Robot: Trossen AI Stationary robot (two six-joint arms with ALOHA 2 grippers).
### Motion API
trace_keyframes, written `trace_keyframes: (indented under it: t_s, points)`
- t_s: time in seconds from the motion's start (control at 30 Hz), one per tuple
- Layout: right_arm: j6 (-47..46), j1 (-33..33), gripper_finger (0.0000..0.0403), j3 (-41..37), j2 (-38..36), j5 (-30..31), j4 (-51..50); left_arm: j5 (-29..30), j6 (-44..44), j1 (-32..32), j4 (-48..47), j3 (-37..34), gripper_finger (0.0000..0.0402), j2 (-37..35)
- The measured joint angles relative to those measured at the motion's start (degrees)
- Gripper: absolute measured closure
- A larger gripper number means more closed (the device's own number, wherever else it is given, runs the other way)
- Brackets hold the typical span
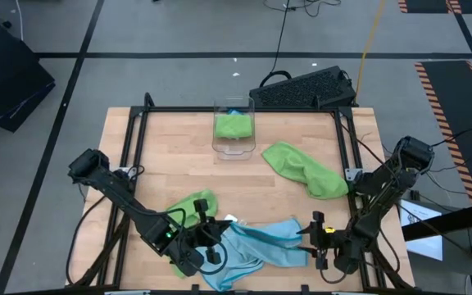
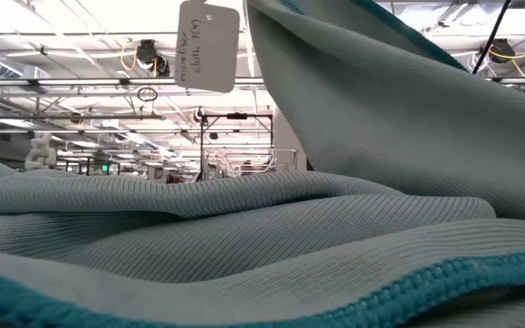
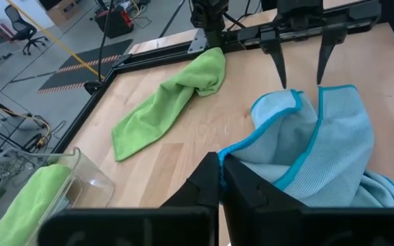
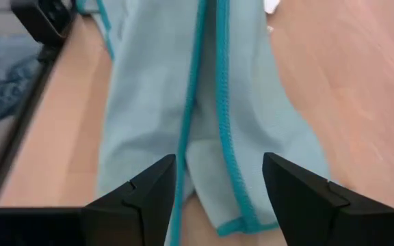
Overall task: Fold microfiber towels
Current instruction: Fold the right blue towel
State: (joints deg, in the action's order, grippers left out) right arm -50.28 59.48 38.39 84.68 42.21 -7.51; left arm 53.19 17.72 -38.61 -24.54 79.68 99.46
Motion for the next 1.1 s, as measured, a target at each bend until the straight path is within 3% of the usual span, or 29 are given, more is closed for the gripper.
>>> trace_keyframes:
  t_s: [1.1]
  points:
    - [-0.28, -0.17, 0.0193, -0.02, 4.75, -0.13, -5.68, -0.35, 0.52, 0.35, 0.16, 0.0, 0.0389, 0.02]
